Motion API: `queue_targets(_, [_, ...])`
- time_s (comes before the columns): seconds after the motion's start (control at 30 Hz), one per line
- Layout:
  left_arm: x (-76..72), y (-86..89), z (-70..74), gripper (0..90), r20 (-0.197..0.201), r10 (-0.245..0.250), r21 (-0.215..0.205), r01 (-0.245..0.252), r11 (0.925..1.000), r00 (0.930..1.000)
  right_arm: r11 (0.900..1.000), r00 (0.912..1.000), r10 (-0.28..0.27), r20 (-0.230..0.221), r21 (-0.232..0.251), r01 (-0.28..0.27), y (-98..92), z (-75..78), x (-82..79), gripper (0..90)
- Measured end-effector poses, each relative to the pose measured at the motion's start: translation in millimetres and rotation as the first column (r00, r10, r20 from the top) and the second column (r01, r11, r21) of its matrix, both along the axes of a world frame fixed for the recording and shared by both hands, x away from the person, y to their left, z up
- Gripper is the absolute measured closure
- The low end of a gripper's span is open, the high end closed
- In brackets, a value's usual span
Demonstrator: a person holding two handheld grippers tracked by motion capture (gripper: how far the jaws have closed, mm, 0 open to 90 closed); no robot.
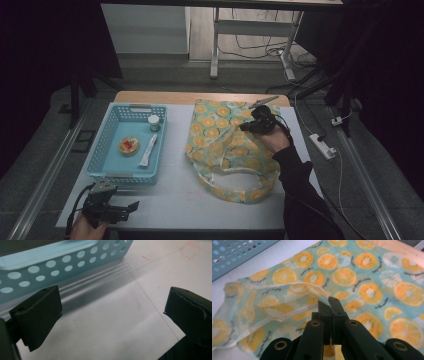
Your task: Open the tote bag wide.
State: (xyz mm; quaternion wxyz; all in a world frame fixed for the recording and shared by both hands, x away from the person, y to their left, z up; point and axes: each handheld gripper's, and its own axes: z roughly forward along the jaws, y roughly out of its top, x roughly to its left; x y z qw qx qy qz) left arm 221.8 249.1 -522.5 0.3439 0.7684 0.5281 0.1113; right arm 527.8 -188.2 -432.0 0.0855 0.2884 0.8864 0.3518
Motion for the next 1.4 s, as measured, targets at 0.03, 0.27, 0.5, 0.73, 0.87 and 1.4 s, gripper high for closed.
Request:
queue_targets(0.03, [0.0,0.0,0.0,1.6,0.0,0.0,0.0,0.0,1.0,1.0,1.0,1.0,0.0,0.005,0.002,0.0,1.5,0.3,2.1,89.4])
queue_targets(0.27, [0.0,0.5,0.0,1.6,-0.001,-0.001,-0.003,0.001,1.0,1.0,1.0,0.9997,-0.015,0.017,0.003,0.015,7.5,-2.9,16.5,89.4])
queue_targets(0.5, [0.2,0.6,0.0,1.7,-0.004,-0.003,-0.005,0.003,1.0,1.0,0.999,0.9992,-0.033,0.024,-0.01,0.034,11.8,-14.5,31.9,89.4])
queue_targets(0.73, [0.3,0.8,0.0,1.7,-0.004,-0.003,-0.007,0.003,1.0,1.0,0.998,0.9983,-0.05,0.03,-0.039,0.051,14.8,-39.9,43.6,89.2])
queue_targets(0.87, [0.3,0.8,0.0,1.7,-0.005,-0.004,-0.007,0.003,1.0,1.0,0.997,0.9987,-0.048,0.016,-0.055,0.049,15.9,-53.8,45.6,88.9])
queue_targets(1.4, [0.4,0.5,-0.1,1.8,-0.005,-0.001,-0.005,0.001,1.0,1.0,0.996,0.9953,-0.084,-0.049,0.026,0.086,0.4,-47.6,34.9,51.2])
